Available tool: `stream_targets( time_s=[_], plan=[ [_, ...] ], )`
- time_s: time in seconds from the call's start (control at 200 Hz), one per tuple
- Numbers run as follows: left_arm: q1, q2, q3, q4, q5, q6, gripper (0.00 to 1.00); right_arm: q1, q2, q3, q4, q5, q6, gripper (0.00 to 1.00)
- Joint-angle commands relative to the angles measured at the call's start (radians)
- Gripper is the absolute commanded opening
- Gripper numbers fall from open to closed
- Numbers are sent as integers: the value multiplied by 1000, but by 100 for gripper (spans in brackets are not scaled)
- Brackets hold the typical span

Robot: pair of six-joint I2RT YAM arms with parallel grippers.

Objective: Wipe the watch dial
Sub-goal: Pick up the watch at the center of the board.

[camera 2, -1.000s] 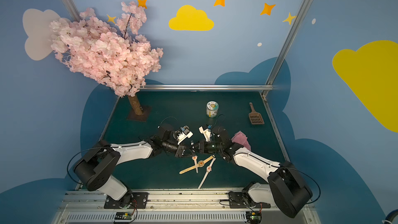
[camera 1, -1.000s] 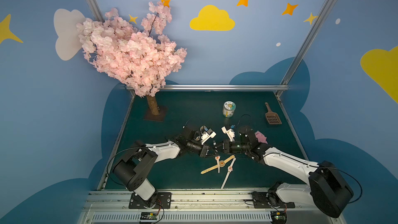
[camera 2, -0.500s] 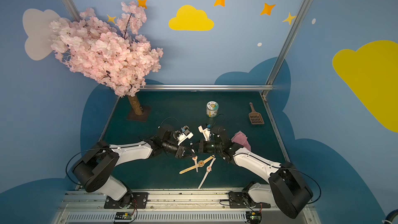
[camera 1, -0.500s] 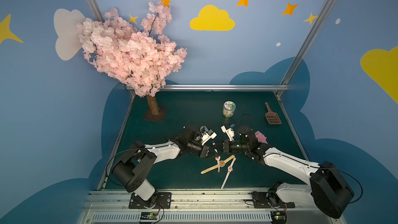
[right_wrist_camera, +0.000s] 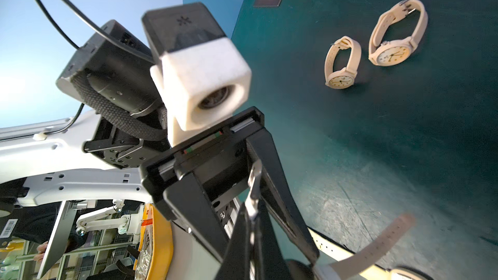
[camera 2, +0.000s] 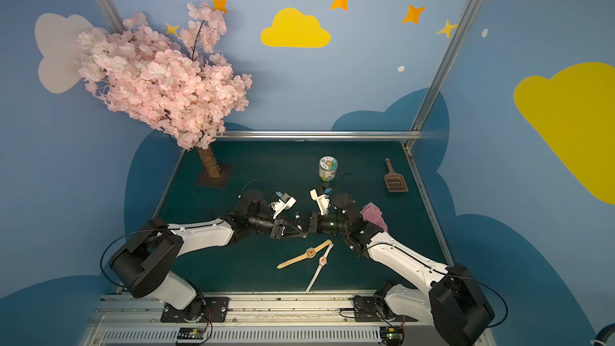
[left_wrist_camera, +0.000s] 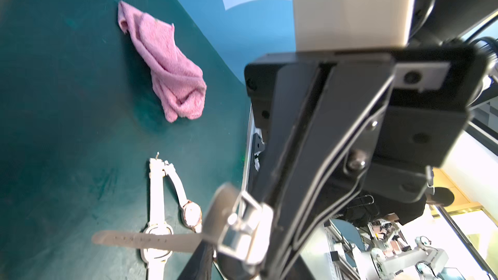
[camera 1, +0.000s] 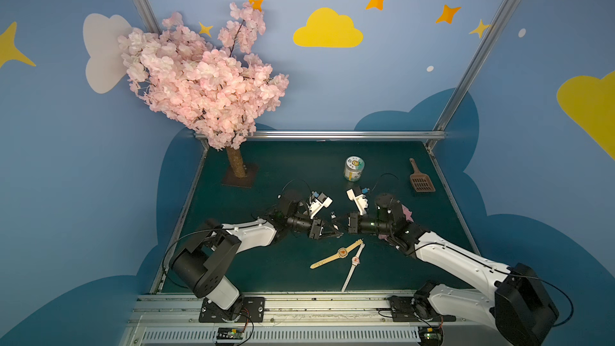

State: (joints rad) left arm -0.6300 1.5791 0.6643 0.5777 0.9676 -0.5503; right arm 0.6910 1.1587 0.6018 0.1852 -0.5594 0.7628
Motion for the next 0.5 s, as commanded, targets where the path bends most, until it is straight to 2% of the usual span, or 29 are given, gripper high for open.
stream_targets(
  time_s=[0.0,0.09,0.496],
  plan=[
    [-3,9,1,83,-19,-43,40,4,-22,-11,-3,13,-2,0],
    [-16,-5,-8,77,-40,-23,38,4,-26,-10,-4,16,-2,0],
    [-46,-35,-10,49,-74,1,20,5,-32,-20,-6,52,12,0]
  ],
)
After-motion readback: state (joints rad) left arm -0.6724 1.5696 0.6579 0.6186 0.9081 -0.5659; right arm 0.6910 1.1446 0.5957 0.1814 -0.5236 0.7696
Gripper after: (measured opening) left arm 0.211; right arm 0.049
